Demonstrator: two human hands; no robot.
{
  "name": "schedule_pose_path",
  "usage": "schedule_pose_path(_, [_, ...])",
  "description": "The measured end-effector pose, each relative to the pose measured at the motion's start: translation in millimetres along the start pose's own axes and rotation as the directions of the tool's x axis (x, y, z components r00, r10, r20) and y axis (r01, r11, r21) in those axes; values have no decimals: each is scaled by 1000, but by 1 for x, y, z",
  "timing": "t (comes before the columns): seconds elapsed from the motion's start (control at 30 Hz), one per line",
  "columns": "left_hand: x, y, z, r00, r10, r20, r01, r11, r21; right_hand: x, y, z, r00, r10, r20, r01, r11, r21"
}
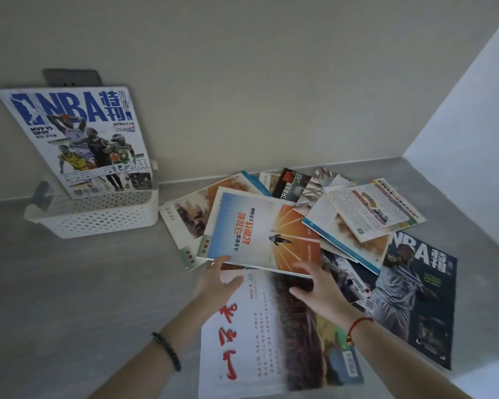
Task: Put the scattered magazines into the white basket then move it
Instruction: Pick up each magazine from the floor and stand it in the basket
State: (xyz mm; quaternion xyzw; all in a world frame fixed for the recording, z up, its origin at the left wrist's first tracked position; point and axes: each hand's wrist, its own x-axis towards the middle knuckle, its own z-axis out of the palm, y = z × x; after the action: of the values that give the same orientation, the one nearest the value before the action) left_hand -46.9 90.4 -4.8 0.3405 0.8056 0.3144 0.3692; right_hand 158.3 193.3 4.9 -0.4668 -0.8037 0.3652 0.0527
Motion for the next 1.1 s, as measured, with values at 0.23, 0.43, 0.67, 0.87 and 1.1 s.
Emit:
schedule_pose_path(0.23, [-22, -21, 24, 918, -247, -310, 242, 969, -55, -10, 45, 29, 977, -172, 125, 207, 905, -371])
schedule_pose_path(0.43, [-43, -36, 11, 909, -329, -255, 269, 931, -246, -9, 53, 45, 969, -198, 146, 246, 807, -537])
schedule_pose_path(0.67, [-56, -20, 0, 947, -201, -250, 122, 946, -299, -6, 17, 42, 918, -383, 100, 388, 822, -417])
schedule_pose_path(0.87, [-56, 27, -71, 941, 136, -311, -195, 967, -166, 40, -64, 4, 928, -346, 141, 318, 929, 187])
schedule_pose_path(1.1, [-50, 49, -168, 751, 288, -594, -395, 917, -56, 67, -136, -26, 886, -458, -65, 455, 836, 305])
